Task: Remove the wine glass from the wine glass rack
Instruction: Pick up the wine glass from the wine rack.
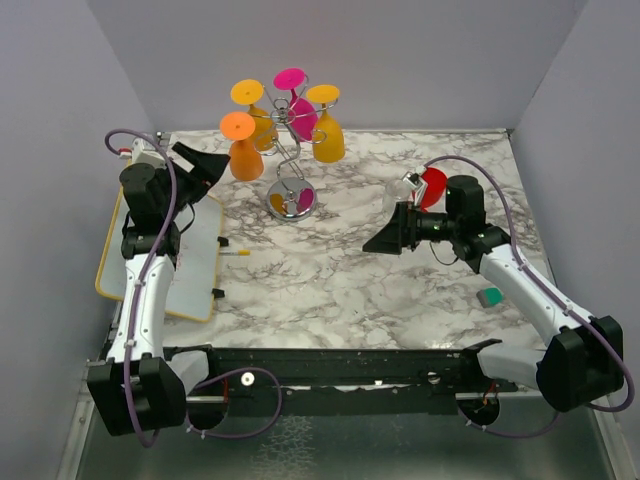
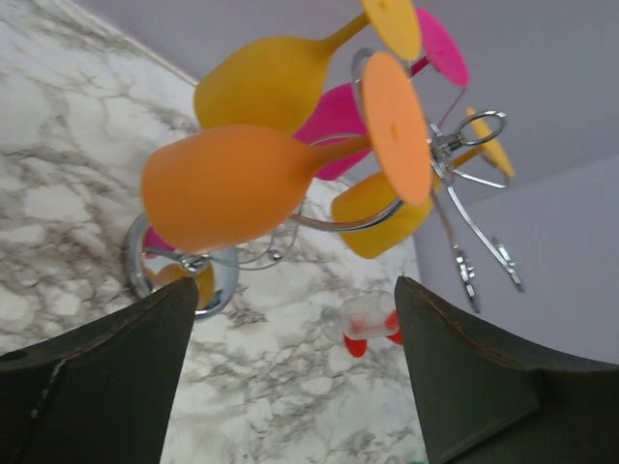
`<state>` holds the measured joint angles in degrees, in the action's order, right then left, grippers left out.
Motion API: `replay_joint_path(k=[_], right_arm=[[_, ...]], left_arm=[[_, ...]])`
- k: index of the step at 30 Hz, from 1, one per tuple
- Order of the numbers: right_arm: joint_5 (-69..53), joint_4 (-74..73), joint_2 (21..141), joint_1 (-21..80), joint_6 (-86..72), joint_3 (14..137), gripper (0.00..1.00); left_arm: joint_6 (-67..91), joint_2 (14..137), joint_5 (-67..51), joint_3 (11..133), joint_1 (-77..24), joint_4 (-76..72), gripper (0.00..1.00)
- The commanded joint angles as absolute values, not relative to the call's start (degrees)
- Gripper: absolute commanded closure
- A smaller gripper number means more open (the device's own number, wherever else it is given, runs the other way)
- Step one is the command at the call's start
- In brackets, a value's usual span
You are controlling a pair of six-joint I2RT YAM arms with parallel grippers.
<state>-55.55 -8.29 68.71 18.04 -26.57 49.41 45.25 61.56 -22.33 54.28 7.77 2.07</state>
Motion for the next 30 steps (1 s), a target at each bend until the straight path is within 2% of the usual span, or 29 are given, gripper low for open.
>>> replay_joint_path(k=[1,8,15,30], right_arm=[[-57.87,-8.92,69.20,18.46,-26.47,49.61,0.00],[-57.09,-10.67,69.84,18.46,-26.26,50.11,0.00],[-56.75,-10.24,71.87,18.46,-27.54,50.90,0.00],[-55.02,-10.40,72.84,18.46,-29.05,50.30,0.00]], left_arm=[[57.54,66.00,-30.76,55.33,8.33,-14.54,0.22],[60.23,70.81,-30.81,59.10,8.33,-18.90,0.27],[60.56,73.79,-28.77,60.73,8.34,-21.09,0.42],[62.32,79.24,-31.28,63.81,8.34,-23.81,0.60]])
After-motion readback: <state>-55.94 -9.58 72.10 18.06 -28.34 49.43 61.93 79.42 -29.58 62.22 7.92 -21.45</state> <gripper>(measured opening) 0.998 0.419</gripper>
